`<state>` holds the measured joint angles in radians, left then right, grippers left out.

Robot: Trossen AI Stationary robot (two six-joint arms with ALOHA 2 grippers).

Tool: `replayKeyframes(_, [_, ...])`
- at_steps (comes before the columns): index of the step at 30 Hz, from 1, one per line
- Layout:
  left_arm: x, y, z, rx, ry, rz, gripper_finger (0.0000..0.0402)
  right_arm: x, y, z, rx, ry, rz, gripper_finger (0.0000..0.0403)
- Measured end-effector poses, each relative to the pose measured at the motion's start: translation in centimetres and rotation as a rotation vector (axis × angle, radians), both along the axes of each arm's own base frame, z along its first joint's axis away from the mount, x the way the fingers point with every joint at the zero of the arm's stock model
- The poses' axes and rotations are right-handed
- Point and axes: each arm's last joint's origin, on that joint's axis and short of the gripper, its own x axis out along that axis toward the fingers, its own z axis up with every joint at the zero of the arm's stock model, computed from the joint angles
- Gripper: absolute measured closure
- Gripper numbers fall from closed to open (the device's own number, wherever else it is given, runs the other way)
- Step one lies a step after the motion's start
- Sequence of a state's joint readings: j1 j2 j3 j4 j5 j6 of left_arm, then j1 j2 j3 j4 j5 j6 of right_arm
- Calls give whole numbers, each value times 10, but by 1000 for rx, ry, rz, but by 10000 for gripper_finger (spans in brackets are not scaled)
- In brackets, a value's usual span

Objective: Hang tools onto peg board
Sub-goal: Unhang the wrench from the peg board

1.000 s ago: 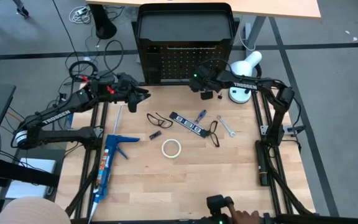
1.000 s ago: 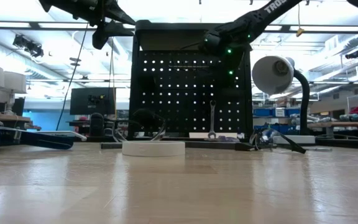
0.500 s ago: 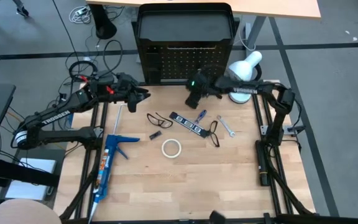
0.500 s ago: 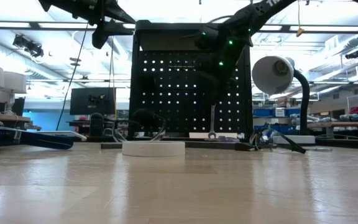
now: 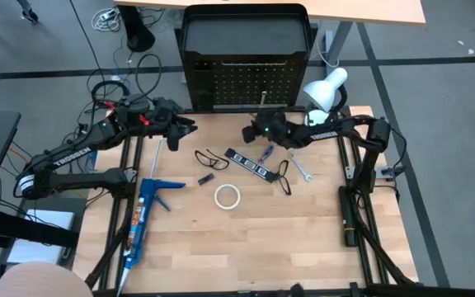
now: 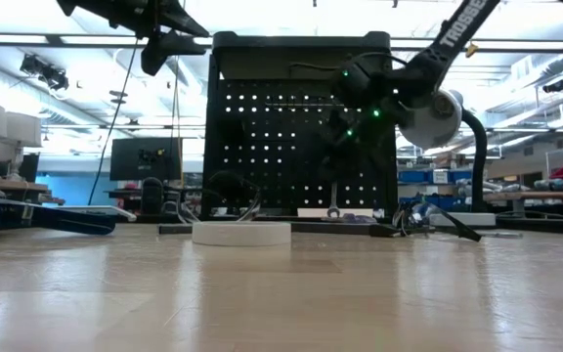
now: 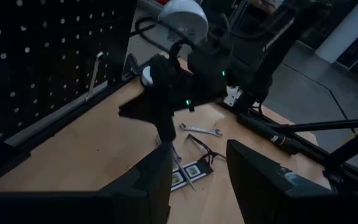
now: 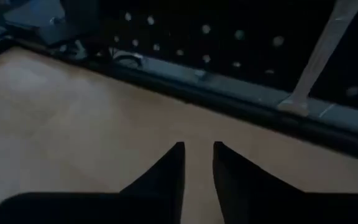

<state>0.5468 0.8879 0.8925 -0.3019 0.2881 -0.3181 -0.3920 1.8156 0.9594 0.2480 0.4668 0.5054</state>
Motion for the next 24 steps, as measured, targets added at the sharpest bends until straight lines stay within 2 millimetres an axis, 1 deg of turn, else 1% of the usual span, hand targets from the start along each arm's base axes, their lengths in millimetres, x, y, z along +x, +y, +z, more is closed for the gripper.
replayKeyframes(3, [0, 0, -1, 9, 17, -6, 245, -8, -14, -1, -34, 35, -18, 290])
replayKeyframes(7, [0, 0, -1, 19, 17, -9, 245, -10, -40, 9, -100, 63, -37, 245])
replayKeyframes(9, [0, 0, -1, 22, 15, -10, 245, -15, -48, 7, -87, 90, -55, 223])
replayKeyframes(14, [0, 0, -1, 23, 14, -9, 245, -24, -63, 9, -74, 73, -110, 178])
replayKeyframes(17, [0, 0, -1, 25, 12, -9, 245, -27, -68, 8, -77, 93, -100, 166])
replayKeyframes(24, [1, 1, 2, 37, -11, -8, 245, -32, -74, 7, -62, 98, -74, 160])
